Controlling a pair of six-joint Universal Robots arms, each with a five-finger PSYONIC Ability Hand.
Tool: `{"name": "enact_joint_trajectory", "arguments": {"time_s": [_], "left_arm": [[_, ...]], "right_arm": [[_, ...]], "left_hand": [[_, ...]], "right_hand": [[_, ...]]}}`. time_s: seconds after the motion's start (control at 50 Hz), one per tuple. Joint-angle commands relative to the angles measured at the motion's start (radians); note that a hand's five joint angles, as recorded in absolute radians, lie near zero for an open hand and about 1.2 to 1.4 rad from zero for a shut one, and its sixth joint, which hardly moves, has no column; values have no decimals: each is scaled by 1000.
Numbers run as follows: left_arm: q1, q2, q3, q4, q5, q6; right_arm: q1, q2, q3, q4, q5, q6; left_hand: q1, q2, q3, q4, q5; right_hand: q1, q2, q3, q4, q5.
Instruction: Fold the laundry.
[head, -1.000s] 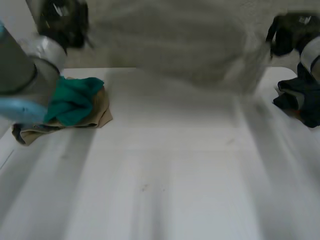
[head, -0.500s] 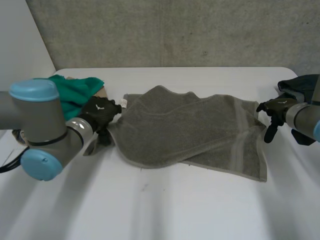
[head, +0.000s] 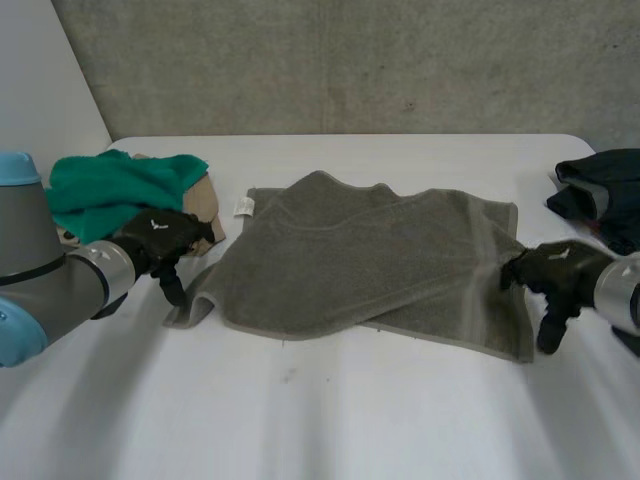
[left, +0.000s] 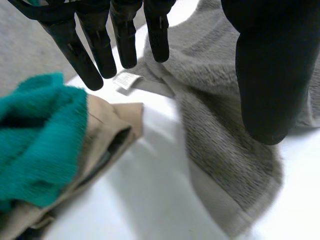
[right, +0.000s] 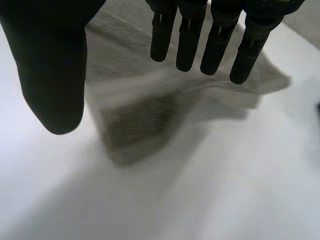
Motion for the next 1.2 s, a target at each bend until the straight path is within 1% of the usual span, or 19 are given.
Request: {"name": "enact_joint_trajectory", "arguments": {"time_s": [0.02, 0.08, 0.1, 0.18, 0.26, 0.38, 0.5, 0.58, 0.68, 0.8, 0.84, 0.9, 0.98, 1.06, 1.08, 1.1, 1.14, 1.16, 1.2], "left_arm": [[13, -29, 19, -18, 47, -19], [10, -29, 20, -18, 46, -22], [10, -27, 19, -17, 44, -23], [6, -24, 16, -15, 47, -25], [5, -24, 14, -15, 47, -28], [6, -21, 13, -15, 49, -32], [6, -16, 11, -15, 49, -39], [5, -10, 8, -15, 50, -40], [5, -1, 0, -15, 50, -40], [0, 7, -7, -17, 52, -40], [-1, 8, -10, -18, 49, -40], [-4, 10, -16, -21, 46, -39], [-9, 24, -35, -38, 38, -39], [-18, 31, -49, -60, 29, -39], [-21, 31, -50, -64, 27, -39], [-30, 27, -52, -75, 24, -40], [-40, 24, -50, -89, 21, -40], [-50, 16, -49, -98, 18, -40], [-59, 7, -46, -101, 15, -40]], "right_arm": [[42, 11, 205, -310, -27, 216], [54, 26, 243, -408, -7, 232], [63, 37, 262, -463, 7, 233], [80, 66, 293, -559, 41, 233], [95, 98, 293, -612, 62, 232], [106, 140, 288, -659, 73, 215], [108, 163, 283, -722, 78, 186], [109, 186, 268, -759, 81, 169], [103, 194, 244, -776, 97, 152], [106, 204, 210, -770, 104, 152], [106, 215, 202, -770, 105, 152], [101, 220, 190, -770, 104, 152], [97, 177, 193, -752, 93, 160], [91, 57, 188, -686, 73, 158], [94, 27, 187, -657, 68, 157], [94, -33, 185, -588, 58, 153], [94, -88, 176, -520, 42, 153], [91, -136, 162, -455, 23, 156], [88, -180, 141, -407, 10, 161]], "left_hand": [[107, 104, 106, 99, 96], [107, 104, 106, 99, 96], [107, 104, 106, 99, 96], [104, 101, 103, 97, 93], [104, 101, 103, 97, 93], [104, 101, 103, 97, 93], [98, 96, 97, 91, 87], [98, 96, 97, 91, 87], [98, 96, 97, 91, 87], [98, 96, 97, 91, 87], [98, 96, 97, 91, 87], [98, 96, 97, 91, 87], [98, 96, 97, 91, 87], [90, 87, 88, 82, 78], [84, 81, 83, 76, 72], [81, 78, 80, 73, 69], [75, 72, 74, 67, 63], [72, 69, 71, 64, 60], [75, 72, 74, 67, 63]], "right_hand": [[88, 94, 89, 82, 74], [88, 94, 89, 82, 74], [88, 94, 89, 82, 74], [102, 108, 104, 96, 89], [120, 126, 122, 114, 106], [143, 150, 145, 137, 130], [249, 255, 250, 243, 235], [278, 285, 280, 273, 265], [363, 370, 365, 358, 350], [378, 384, 380, 372, 365], [469, 475, 471, 463, 455], [947, 953, 948, 941, 933], [948, 954, 950, 942, 935], [948, 954, 950, 942, 935], [948, 954, 950, 942, 935], [948, 954, 950, 942, 935], [948, 954, 950, 942, 935], [948, 954, 950, 942, 935], [948, 954, 950, 942, 935]]}}
